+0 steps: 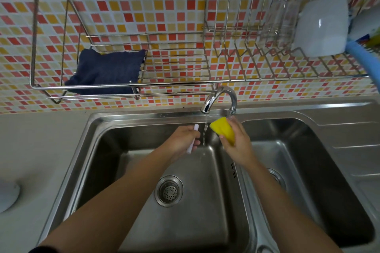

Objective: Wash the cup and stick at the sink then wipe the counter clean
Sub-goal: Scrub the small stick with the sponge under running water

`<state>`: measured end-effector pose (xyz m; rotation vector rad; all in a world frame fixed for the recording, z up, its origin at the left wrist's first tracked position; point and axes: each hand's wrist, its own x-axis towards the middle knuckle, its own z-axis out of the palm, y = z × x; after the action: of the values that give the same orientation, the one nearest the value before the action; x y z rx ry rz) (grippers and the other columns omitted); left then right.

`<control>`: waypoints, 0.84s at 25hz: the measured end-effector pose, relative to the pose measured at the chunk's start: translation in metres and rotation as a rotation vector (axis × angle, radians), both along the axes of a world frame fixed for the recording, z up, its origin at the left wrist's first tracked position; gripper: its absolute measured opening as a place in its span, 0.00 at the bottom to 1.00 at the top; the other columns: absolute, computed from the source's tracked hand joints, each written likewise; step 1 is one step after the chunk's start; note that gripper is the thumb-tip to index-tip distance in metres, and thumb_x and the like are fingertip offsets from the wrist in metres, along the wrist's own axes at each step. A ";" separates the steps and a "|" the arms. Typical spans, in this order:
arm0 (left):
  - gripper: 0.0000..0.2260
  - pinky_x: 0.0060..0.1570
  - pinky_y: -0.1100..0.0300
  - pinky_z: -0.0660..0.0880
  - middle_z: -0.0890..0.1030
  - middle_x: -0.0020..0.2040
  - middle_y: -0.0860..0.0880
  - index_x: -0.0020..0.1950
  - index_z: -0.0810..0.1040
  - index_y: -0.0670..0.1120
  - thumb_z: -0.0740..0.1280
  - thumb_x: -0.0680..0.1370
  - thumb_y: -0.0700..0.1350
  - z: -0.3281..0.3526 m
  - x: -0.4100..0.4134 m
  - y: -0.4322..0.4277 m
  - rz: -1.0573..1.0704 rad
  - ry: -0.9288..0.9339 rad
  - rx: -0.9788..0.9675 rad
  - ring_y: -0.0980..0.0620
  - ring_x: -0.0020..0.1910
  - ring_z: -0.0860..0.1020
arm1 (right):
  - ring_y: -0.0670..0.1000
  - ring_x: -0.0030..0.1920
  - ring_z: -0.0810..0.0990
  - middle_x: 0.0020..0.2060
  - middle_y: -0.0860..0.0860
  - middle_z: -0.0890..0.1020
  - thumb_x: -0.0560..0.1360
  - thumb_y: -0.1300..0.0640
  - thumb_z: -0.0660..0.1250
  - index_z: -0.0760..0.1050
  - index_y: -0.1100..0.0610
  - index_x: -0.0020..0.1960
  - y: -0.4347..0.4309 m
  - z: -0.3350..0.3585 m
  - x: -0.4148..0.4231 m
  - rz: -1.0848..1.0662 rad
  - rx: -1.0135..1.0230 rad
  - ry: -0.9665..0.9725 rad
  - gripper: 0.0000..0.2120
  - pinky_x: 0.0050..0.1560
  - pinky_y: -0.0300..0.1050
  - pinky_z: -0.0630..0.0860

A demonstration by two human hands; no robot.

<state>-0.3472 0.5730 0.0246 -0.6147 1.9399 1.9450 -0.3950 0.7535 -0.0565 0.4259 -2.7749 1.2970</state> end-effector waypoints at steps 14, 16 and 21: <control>0.08 0.32 0.69 0.72 0.75 0.38 0.46 0.44 0.76 0.43 0.59 0.78 0.34 -0.002 -0.005 0.005 -0.026 0.078 -0.015 0.55 0.35 0.74 | 0.47 0.67 0.64 0.68 0.50 0.61 0.73 0.53 0.65 0.63 0.50 0.70 0.001 0.001 0.024 -0.071 -0.252 0.081 0.27 0.61 0.30 0.64; 0.05 0.32 0.68 0.72 0.76 0.43 0.48 0.52 0.76 0.44 0.63 0.78 0.37 -0.002 -0.006 0.006 -0.015 0.083 -0.023 0.56 0.36 0.76 | 0.46 0.61 0.70 0.63 0.49 0.65 0.73 0.52 0.65 0.62 0.49 0.70 -0.007 0.004 0.032 -0.067 -0.288 0.103 0.27 0.57 0.30 0.68; 0.03 0.37 0.67 0.72 0.76 0.39 0.46 0.50 0.76 0.39 0.63 0.78 0.37 -0.007 -0.014 0.014 0.070 0.119 0.047 0.56 0.36 0.74 | 0.48 0.57 0.71 0.61 0.53 0.70 0.74 0.50 0.66 0.63 0.52 0.71 -0.024 0.014 0.020 -0.076 -0.218 0.128 0.27 0.53 0.38 0.71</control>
<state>-0.3611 0.5868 0.0174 -0.5742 1.9604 2.1080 -0.3748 0.7300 -0.0422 0.3713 -2.4869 1.4766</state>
